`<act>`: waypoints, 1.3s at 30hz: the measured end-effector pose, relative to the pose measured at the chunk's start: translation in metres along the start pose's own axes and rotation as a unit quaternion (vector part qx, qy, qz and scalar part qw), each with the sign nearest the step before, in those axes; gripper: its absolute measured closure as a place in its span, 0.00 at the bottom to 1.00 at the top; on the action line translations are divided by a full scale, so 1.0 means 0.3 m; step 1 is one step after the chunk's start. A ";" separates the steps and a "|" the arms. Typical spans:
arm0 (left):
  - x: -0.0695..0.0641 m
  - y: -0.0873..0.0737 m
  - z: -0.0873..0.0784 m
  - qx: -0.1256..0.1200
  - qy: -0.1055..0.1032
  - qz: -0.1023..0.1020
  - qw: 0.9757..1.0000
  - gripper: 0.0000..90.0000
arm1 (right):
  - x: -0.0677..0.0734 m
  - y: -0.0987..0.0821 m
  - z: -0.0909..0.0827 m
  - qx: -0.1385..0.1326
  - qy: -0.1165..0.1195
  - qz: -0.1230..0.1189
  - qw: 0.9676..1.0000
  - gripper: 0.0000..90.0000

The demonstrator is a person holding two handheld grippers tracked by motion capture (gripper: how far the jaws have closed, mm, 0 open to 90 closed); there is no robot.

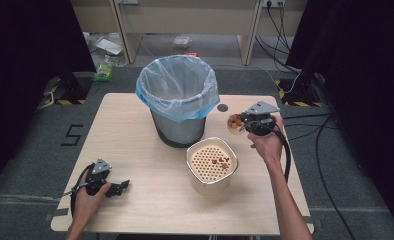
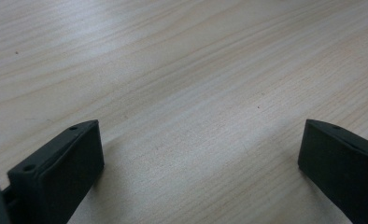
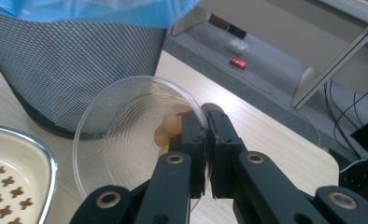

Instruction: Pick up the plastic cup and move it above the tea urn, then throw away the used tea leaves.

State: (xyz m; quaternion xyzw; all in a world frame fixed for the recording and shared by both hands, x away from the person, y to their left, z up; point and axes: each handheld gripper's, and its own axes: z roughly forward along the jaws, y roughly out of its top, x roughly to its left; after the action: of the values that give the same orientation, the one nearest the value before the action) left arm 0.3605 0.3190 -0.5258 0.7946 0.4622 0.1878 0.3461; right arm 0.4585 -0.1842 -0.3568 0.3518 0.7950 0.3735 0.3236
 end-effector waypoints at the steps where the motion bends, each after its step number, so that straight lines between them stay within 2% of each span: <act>1: 0.000 0.000 0.000 0.000 0.000 0.000 1.000 0.00 | 0.006 0.001 -0.006 -0.004 -0.001 -0.002 1.000 0.96; 7: 0.000 0.000 0.000 0.000 0.000 0.000 1.000 0.00 | 0.042 0.009 -0.051 -0.035 -0.021 -0.023 0.999 0.96; 12: -0.001 -0.001 0.000 -0.001 0.001 -0.001 1.000 0.00 | 0.090 0.008 -0.086 -0.067 -0.037 -0.054 0.996 0.96; 14: -0.002 -0.001 -0.001 -0.001 0.001 -0.001 1.000 0.00 | 0.115 0.008 -0.098 -0.076 -0.050 -0.074 0.993 0.96; 16: -0.002 -0.001 -0.001 -0.001 0.001 -0.001 1.000 0.00 | 0.146 0.003 -0.107 -0.085 -0.066 -0.105 0.989 0.96; 18: -0.002 -0.001 -0.001 -0.001 0.001 -0.001 1.000 0.00 | 0.176 -0.006 -0.114 -0.099 -0.075 -0.122 0.985 0.96; 19: -0.002 -0.001 -0.001 -0.001 0.001 -0.001 1.000 0.00 | 0.191 -0.010 -0.117 -0.108 -0.080 -0.134 0.982 0.96; 24: -0.002 -0.002 -0.001 -0.002 0.001 -0.001 1.000 0.00 | 0.265 -0.033 -0.141 -0.143 -0.117 -0.197 0.963 0.96; 25: -0.002 -0.002 -0.001 -0.002 0.001 -0.001 1.000 0.00 | 0.265 -0.033 -0.141 -0.143 -0.117 -0.197 0.963 0.96; 26: -0.002 -0.002 -0.001 -0.002 0.001 -0.001 1.000 0.00 | 0.276 -0.037 -0.147 -0.151 -0.124 -0.204 0.959 0.96; 27: -0.002 -0.002 -0.002 -0.001 0.001 -0.001 1.000 0.00 | 0.297 -0.045 -0.165 -0.172 -0.149 -0.223 0.948 0.96; 28: -0.002 -0.003 -0.001 -0.002 0.001 -0.001 1.000 0.00 | 0.304 -0.051 -0.173 -0.184 -0.169 -0.231 0.940 0.97; 29: -0.002 -0.002 -0.001 -0.002 0.001 -0.002 1.000 0.00 | 0.309 -0.059 -0.173 -0.193 -0.174 -0.223 0.939 0.97; 32: -0.002 -0.003 -0.001 -0.002 0.001 -0.001 1.000 0.00 | 0.326 -0.079 -0.151 -0.196 -0.177 -0.236 0.935 0.97; 36: -0.002 -0.003 -0.002 -0.002 0.001 -0.001 1.000 0.00 | 0.361 -0.084 -0.147 -0.208 -0.191 -0.260 0.924 0.97; 37: -0.002 -0.003 -0.002 -0.002 0.001 -0.001 1.000 0.00 | 0.376 -0.088 -0.150 -0.212 -0.202 -0.276 0.915 0.97; 38: -0.002 -0.003 -0.002 -0.002 0.001 -0.001 1.000 0.00 | 0.392 -0.090 -0.157 -0.220 -0.218 -0.298 0.903 0.97; 39: -0.002 -0.003 -0.002 -0.002 0.001 -0.002 1.000 0.00 | 0.405 -0.089 -0.164 -0.223 -0.223 -0.309 0.897 0.97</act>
State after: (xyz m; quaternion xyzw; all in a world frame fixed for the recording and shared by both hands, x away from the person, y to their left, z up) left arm 0.3593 0.3188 -0.5260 0.7931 0.4634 0.1886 0.3474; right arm 0.3459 -0.1175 -0.3841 0.0814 0.6668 0.3342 0.6611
